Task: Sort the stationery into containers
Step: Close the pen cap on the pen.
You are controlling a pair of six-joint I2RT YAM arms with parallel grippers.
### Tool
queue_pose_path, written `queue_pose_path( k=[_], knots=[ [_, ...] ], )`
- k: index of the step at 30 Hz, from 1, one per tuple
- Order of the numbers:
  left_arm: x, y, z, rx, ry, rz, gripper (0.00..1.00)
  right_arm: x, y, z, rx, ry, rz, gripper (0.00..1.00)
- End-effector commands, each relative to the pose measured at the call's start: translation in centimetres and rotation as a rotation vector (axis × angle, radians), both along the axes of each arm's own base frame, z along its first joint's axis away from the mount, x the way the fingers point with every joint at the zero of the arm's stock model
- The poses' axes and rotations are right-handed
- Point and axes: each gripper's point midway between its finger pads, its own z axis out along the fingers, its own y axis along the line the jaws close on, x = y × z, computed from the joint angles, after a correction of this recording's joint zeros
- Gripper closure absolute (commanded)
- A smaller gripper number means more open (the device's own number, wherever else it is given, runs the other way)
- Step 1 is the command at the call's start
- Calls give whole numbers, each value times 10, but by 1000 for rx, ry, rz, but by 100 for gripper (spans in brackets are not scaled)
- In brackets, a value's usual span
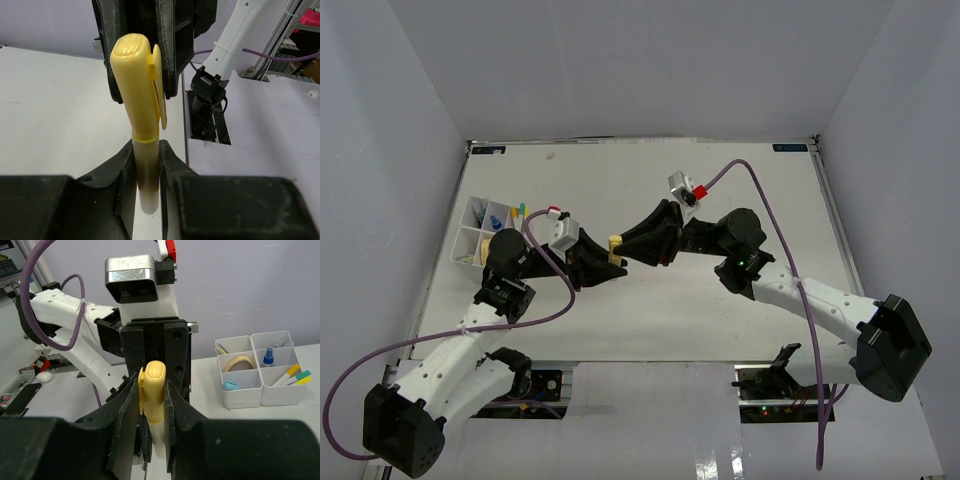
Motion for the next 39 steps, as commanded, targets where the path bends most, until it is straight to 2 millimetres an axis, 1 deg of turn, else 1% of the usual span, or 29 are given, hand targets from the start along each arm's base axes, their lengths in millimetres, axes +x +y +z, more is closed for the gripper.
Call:
queue_pose_path(
  k=[1,7,11,14,18,20,28,29,32,33,35,39],
  knots=[
    [-5,4,13,-49,-56,-4,98,-7,1,0,24,-13,26,92],
    [-7,5,17,-69,-55,-11,98,-6,3,-6,17,-1,31,92],
    [-8,5,18,-77,-57,-17,98,-4,6,-13,0,8,30,92],
    [-8,5,18,-82,-59,-15,99,-7,7,-17,-13,18,50,92],
    [-10,6,25,-109,-73,-14,98,-10,5,-19,-14,20,60,92],
    [-11,6,26,-118,-72,-25,99,-15,4,-17,-5,4,81,92],
    [-11,3,34,-146,-64,-52,100,-14,5,-25,-27,6,87,92],
    [-10,3,35,-146,-64,-51,100,-13,7,-30,-49,21,84,92],
    [-8,1,37,-126,-68,-59,100,-9,9,-35,-72,11,70,92],
    [-8,1,38,-124,-68,-59,100,-8,9,-39,-89,21,68,92],
    [-8,2,43,-131,-92,-49,100,-6,10,-42,-105,15,63,92],
    [-4,2,52,-130,-117,-30,100,-8,11,-53,-148,43,78,92]
  ],
)
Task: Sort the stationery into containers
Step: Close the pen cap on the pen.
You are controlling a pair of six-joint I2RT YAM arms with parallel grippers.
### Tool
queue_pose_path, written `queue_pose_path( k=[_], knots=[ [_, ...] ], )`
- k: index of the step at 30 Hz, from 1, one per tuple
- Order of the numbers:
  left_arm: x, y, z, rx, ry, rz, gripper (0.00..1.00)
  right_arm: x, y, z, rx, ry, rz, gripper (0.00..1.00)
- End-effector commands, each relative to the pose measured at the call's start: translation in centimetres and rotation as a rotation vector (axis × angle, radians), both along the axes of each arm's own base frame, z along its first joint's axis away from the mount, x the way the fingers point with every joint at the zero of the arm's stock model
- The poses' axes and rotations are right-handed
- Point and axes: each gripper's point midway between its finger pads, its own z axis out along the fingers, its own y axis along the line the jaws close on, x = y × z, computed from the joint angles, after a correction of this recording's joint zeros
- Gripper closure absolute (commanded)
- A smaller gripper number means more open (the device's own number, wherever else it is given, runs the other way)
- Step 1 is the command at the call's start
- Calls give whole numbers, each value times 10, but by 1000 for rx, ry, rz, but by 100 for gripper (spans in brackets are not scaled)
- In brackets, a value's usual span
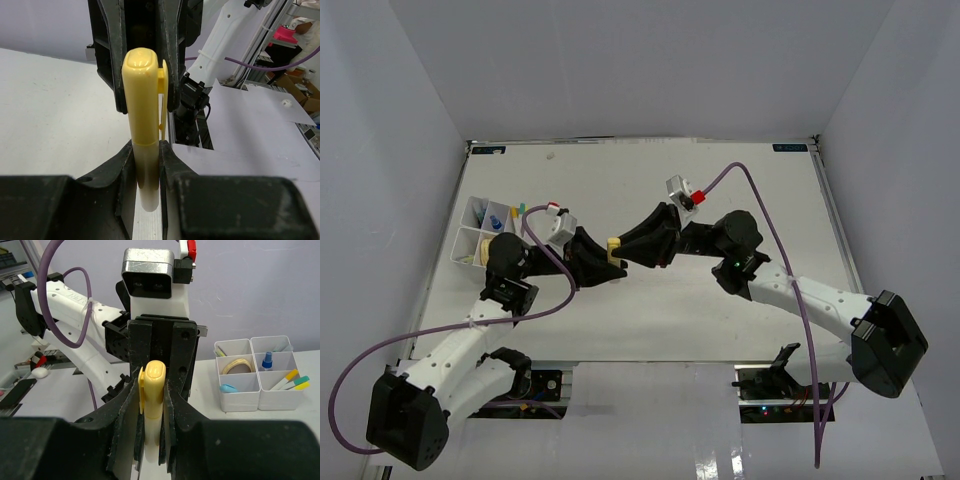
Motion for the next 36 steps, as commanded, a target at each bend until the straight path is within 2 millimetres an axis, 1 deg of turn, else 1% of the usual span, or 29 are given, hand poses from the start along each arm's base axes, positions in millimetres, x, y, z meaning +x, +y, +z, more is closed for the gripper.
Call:
queue_pose_path(
  k=[1,6,7,10,13,15,19,22,28,36],
  knots=[
    [3,3,52,-80,-196,41,100,-6,7,-45,-162,84,59,92],
    [6,1,58,-81,-204,42,100,-8,6,-57,-210,99,72,92],
    [7,1,60,-85,-210,45,100,-9,5,-63,-230,107,75,92],
    [10,0,66,-89,-226,49,100,-12,5,-71,-254,119,93,92],
    [12,0,76,-96,-251,55,100,-16,2,-81,-278,134,112,92],
    [14,-1,81,-100,-262,61,100,-17,1,-87,-293,141,115,92],
    [18,-2,85,-108,-263,71,100,-20,-3,-95,-312,142,106,92],
    [19,-1,90,-121,-277,86,100,-20,-7,-105,-336,149,94,92],
    [22,1,100,-132,-295,112,100,-23,-11,-117,-360,170,95,92],
    [20,0,109,-147,-303,101,100,-25,-13,-133,-400,200,101,92]
  ],
)
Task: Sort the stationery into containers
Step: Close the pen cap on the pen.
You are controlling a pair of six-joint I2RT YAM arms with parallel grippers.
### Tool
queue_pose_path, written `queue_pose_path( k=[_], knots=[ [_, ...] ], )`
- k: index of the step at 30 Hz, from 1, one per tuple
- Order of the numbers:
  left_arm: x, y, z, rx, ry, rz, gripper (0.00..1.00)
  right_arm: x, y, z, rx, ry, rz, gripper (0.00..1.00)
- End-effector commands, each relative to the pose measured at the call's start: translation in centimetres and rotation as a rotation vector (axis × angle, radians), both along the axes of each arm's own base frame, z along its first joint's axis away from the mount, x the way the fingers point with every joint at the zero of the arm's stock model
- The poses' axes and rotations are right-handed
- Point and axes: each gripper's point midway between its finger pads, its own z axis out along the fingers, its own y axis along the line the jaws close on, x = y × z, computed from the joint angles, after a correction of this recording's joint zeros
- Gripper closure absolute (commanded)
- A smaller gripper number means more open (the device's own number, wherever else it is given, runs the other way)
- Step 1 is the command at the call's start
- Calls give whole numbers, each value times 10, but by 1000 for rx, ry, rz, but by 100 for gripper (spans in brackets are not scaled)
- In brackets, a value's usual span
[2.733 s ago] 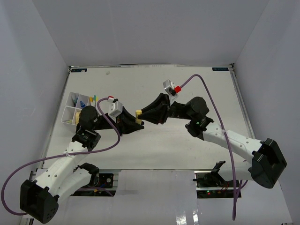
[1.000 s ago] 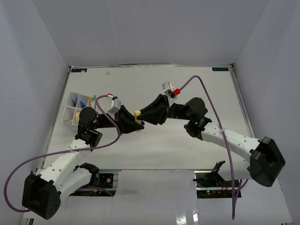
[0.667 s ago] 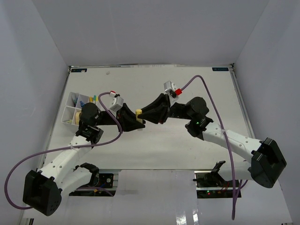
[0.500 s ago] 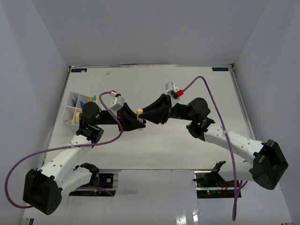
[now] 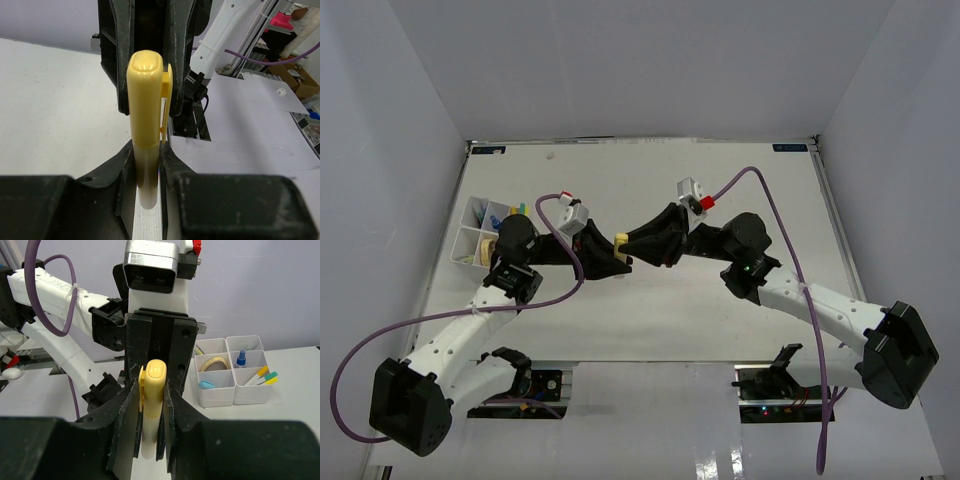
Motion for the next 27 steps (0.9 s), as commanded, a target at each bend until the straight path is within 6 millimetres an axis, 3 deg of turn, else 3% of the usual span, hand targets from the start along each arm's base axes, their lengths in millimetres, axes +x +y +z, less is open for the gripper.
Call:
queue_pose_path(
  k=[1,27],
  knots=[
    [9,8,107,-216,-322,126,100,-37,-3,-127,-372,271,185,92],
    [13,6,128,-219,-369,111,100,-48,-14,-176,-533,371,224,92]
  ],
)
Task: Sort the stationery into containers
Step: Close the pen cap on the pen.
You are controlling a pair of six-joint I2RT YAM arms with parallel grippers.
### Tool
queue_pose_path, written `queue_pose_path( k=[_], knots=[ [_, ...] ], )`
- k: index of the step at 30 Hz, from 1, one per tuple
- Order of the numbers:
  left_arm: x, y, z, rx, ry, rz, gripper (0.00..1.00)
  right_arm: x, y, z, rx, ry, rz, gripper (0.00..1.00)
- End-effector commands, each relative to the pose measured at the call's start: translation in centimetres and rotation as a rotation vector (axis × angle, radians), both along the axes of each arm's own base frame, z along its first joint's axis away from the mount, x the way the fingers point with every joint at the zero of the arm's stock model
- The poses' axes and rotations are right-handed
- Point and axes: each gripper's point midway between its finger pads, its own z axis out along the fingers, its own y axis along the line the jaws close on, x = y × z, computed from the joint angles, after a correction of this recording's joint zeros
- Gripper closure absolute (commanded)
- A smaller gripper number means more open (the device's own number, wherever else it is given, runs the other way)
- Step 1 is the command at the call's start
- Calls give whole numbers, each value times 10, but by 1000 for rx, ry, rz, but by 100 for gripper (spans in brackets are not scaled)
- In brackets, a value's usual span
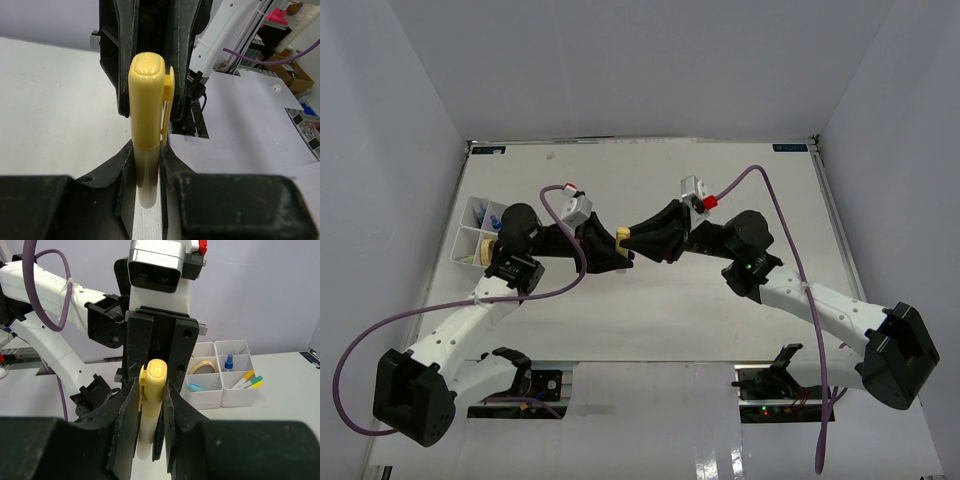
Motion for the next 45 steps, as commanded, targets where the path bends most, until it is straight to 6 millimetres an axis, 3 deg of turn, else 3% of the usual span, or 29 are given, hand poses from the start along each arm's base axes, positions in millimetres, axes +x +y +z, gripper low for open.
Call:
queue_pose_path(
  k=[1,5,12,24,30,45],
  knots=[
    [7,10,119,-235,-365,144,100,-56,-14,-177,-536,417,244,92],
    [5,9,113,-217,-354,115,100,-56,-14,-172,-523,400,240,92],
    [1,6,59,-83,-225,50,100,-48,-8,-149,-479,344,221,92],
    [-8,12,11,-16,-223,47,100,-41,1,-133,-456,322,228,92],
    [-6,11,6,-9,-210,53,100,-40,2,-128,-449,321,229,78],
    [-4,10,2,-3,-184,49,100,-38,3,-120,-436,305,221,62]
  ],
)
